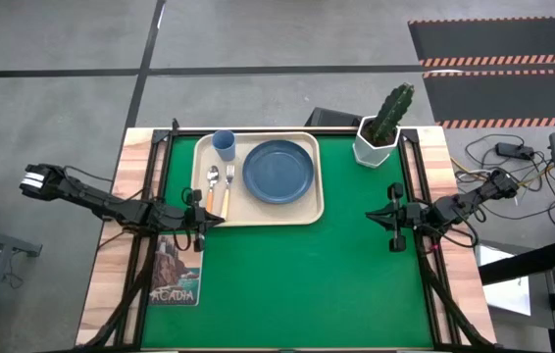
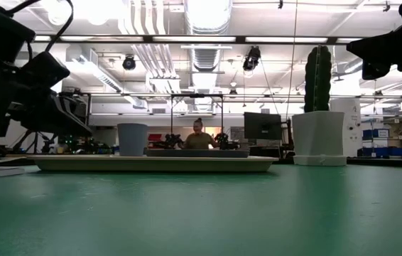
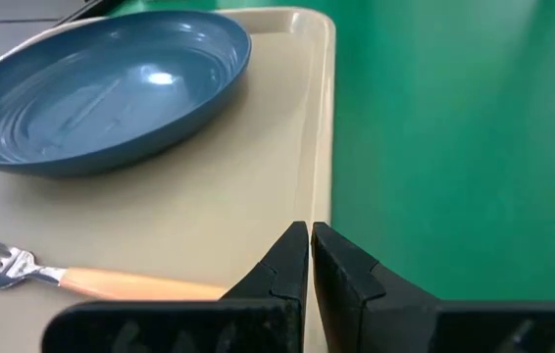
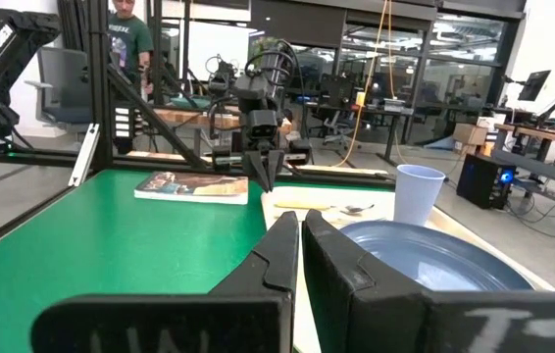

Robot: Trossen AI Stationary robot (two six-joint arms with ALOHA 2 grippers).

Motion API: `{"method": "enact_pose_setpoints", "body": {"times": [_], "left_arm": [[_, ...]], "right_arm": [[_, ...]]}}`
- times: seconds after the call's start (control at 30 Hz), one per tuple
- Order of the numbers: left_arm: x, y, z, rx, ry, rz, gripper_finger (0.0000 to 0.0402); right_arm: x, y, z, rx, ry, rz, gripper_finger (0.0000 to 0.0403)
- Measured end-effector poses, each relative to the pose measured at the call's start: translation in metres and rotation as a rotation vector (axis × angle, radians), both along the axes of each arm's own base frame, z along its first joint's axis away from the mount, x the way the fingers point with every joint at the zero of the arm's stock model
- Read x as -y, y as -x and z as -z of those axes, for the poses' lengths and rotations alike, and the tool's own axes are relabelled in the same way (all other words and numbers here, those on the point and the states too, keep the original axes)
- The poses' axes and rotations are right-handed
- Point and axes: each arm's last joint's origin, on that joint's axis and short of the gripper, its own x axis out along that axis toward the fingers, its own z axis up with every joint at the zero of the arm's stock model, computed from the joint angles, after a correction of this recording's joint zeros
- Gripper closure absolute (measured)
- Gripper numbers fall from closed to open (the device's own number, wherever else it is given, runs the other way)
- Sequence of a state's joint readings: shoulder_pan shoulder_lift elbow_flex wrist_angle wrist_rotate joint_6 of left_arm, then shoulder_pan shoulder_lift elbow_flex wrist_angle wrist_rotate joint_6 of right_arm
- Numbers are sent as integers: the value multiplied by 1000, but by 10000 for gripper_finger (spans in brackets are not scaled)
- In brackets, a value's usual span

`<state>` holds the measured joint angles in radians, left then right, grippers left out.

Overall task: Pick and place plate/cup/fork/spoon on tray
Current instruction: Return to Home Position

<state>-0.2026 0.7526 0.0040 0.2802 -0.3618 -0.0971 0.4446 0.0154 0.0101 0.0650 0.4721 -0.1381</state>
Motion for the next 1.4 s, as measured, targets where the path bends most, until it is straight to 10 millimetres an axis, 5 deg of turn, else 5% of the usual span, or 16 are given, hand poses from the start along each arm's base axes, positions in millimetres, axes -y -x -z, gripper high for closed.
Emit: {"method": "enact_pose_setpoints", "body": {"times": [1.4], "left_arm": [[0, -1, 16, -132, -29, -3, 402]], "right_arm": [[0, 0, 0, 0, 0, 0, 394]]}}
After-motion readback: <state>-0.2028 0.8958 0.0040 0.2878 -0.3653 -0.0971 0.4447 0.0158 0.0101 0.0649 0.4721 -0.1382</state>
